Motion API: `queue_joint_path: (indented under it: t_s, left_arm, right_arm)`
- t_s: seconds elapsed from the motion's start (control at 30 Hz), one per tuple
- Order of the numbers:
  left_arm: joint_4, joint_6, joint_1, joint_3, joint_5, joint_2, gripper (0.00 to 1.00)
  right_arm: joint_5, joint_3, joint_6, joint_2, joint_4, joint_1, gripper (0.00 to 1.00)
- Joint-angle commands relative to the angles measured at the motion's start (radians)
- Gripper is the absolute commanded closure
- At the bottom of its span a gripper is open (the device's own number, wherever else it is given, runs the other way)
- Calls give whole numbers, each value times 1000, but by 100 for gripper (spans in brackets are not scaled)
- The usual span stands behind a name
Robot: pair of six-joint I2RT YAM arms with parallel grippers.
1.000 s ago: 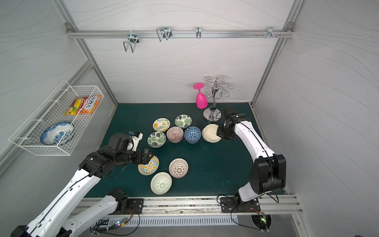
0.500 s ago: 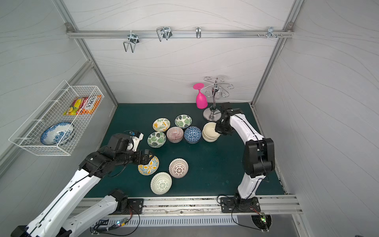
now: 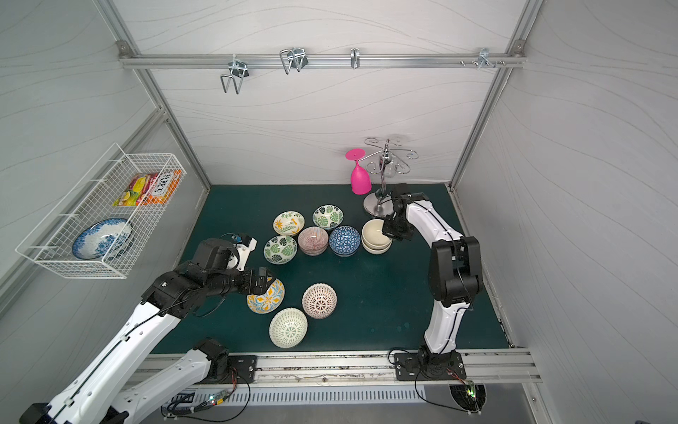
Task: Stack the bowls
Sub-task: Place the bowl on the bowl.
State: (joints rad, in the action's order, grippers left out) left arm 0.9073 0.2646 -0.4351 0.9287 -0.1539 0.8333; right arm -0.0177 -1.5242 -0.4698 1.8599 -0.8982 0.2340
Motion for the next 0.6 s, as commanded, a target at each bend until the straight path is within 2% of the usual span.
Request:
queue_joint_path:
  t_s: [0.0,0.13,0.37,0.57]
  left_arm:
    - [-45,-8,-5,7,3,3,0]
    - [-44,-8,-5,6,5,4,0]
    - [-42,-7,-5,7,10,2,0]
    - [-42,-7,-5,6,17,-9,0]
  right_arm:
    - [-10,-40,13,11,-6,15,100]
    - [-10,-41,8,15,-11,16,99]
    - [-5,-52,6,-11,-27,16,61]
    - [5,-55,2,-71,-45,17,52]
